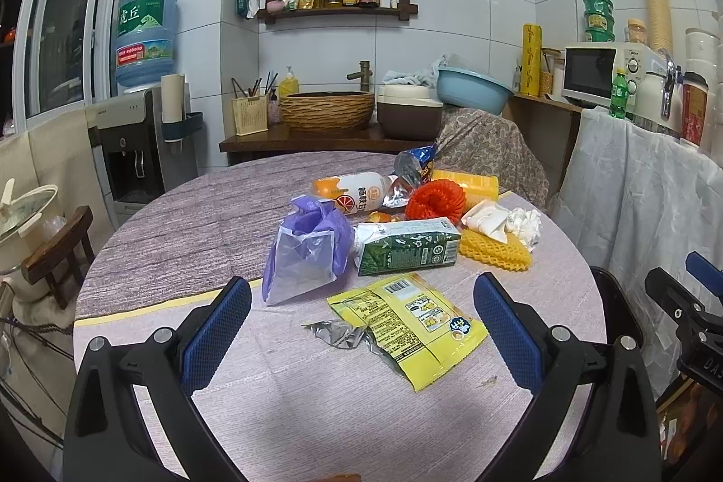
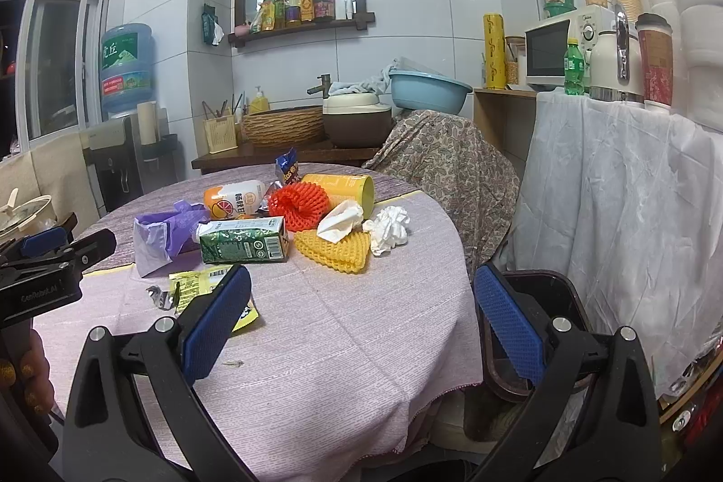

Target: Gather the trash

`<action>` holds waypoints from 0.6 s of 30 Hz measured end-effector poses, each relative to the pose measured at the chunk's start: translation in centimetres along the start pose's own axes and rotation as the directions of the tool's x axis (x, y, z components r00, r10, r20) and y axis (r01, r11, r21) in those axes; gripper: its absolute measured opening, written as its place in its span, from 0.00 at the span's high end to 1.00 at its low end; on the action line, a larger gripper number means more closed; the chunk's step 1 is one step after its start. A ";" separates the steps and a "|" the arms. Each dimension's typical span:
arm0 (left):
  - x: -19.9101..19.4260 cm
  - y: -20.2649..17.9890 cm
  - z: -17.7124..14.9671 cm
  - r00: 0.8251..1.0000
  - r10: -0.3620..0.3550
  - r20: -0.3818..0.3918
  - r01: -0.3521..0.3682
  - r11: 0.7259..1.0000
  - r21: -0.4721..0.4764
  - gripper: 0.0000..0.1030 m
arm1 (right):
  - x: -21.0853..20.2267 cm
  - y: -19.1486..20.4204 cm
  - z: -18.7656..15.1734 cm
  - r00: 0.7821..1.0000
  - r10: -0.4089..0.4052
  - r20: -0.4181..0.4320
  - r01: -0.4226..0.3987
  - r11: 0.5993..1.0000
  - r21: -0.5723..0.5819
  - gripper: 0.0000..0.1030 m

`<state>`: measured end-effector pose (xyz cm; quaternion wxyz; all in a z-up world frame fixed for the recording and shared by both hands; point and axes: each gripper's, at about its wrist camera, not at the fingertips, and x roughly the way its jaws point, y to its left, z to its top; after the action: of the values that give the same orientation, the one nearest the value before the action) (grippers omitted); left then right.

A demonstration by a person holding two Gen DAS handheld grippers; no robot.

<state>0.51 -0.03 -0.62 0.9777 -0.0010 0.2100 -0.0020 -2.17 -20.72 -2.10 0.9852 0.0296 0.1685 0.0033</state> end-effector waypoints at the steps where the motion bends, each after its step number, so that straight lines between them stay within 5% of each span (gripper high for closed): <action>1: 0.0 0.0 0.0 1.000 0.000 0.000 0.000 1.000 0.001 0.05 | 0.0 0.0 0.0 1.000 0.001 0.000 -0.001 1.000 0.000 0.05; 18: 0.0 0.3 -0.3 1.000 -0.003 -0.007 0.003 1.000 0.002 0.05 | 0.1 0.0 0.1 1.000 0.000 -0.006 0.000 1.000 0.002 0.05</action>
<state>0.39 0.23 -0.88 0.9769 -0.0002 0.2135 -0.0036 -2.07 -20.72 -2.07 0.9847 0.0306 0.1716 0.0034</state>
